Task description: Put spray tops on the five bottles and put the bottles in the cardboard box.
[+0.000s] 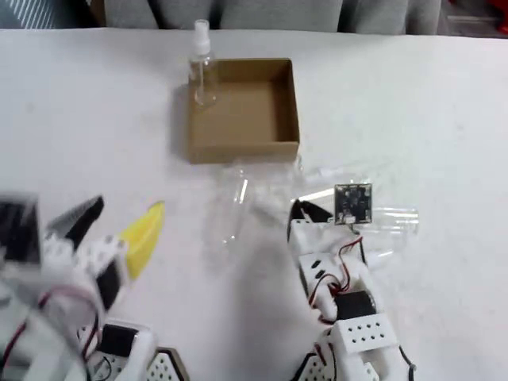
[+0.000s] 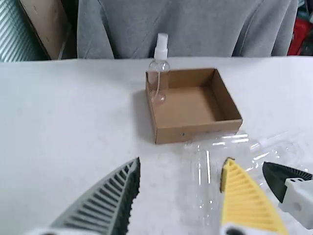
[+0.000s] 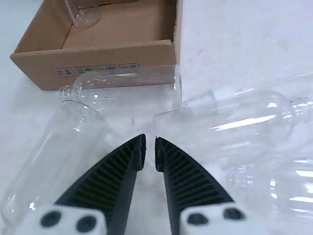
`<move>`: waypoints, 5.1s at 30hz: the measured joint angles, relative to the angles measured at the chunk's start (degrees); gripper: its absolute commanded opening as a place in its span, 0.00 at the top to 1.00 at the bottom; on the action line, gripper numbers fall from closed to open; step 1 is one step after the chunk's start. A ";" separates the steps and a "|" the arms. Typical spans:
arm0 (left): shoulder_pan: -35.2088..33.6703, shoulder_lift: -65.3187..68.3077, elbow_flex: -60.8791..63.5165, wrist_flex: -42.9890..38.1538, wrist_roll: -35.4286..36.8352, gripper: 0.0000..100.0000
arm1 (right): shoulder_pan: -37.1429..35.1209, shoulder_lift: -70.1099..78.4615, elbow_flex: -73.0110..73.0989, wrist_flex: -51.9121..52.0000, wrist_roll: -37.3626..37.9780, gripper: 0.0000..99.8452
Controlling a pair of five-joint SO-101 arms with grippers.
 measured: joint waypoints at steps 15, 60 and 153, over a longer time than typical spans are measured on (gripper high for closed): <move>21.54 22.51 16.35 -15.47 3.78 0.95 | 9.32 0.00 0.00 5.19 10.02 0.98; 10.29 52.84 42.46 -53.19 12.92 0.98 | 9.32 0.00 0.00 5.19 12.13 0.98; -1.14 58.11 35.08 -47.56 36.04 0.50 | 9.32 0.00 0.00 5.19 12.13 0.98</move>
